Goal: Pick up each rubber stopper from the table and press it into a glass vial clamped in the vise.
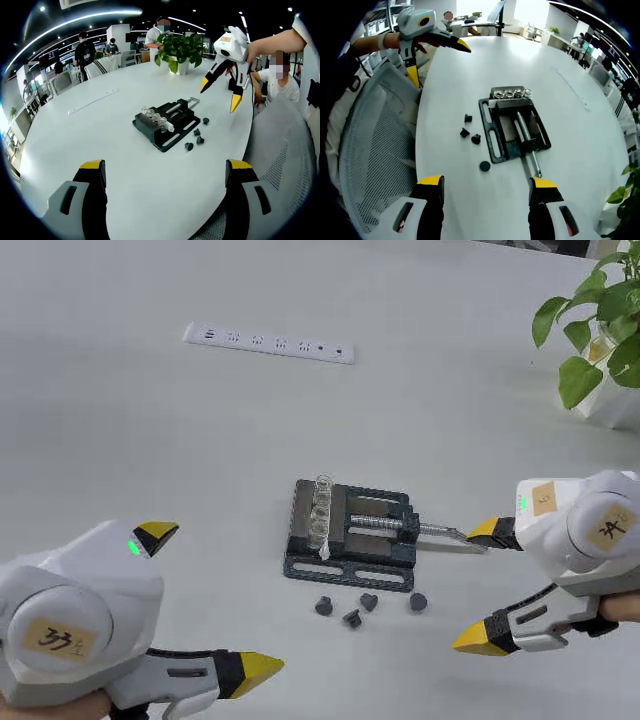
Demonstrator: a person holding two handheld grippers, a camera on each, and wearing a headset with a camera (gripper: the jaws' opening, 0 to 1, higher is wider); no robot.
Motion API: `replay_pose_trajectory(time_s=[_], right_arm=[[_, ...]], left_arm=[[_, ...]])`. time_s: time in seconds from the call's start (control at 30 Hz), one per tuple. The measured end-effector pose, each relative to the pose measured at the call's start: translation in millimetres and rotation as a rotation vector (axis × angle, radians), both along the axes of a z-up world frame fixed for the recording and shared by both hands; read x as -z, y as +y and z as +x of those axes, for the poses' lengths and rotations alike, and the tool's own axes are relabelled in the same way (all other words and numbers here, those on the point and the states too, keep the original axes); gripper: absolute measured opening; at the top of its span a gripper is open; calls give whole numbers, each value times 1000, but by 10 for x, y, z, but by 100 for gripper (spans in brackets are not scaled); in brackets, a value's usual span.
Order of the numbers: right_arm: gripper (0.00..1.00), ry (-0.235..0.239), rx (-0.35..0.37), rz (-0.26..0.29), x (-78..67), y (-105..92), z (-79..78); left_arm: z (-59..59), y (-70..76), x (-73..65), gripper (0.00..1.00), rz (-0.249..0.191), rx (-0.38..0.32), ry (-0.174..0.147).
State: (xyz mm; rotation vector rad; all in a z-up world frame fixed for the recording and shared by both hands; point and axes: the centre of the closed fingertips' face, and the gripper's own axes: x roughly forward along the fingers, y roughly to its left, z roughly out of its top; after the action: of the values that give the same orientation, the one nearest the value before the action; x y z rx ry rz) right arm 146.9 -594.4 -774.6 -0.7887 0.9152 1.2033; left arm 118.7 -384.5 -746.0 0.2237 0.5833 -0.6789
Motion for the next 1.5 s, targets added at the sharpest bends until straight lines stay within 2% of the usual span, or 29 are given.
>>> replay_pose_trajectory(time_s=[0.13, 0.6, 0.77, 1.1, 1.2, 1.5], right_arm=[[63, 3, -34, -20, 67, 50, 14], [40, 22, -152, -82, 269, 139, -25], [33, 2, -203, -112, 344, 127, -1], [18, -30, -283, -131, 434, 162, -13], [15, -33, -293, -131, 423, 188, -26], [11, -32, -314, -150, 514, 172, -6]], left_arm=[[-1, -6, 7, 99, 1, 2, 0], [49, -23, 16, 99, -10, -9, -9], [44, -27, 28, 99, -17, -15, -7], [15, -29, 85, 99, -20, -7, 6], [12, -33, 87, 99, -21, -5, 9], [6, -52, 110, 99, -29, -5, 14]])
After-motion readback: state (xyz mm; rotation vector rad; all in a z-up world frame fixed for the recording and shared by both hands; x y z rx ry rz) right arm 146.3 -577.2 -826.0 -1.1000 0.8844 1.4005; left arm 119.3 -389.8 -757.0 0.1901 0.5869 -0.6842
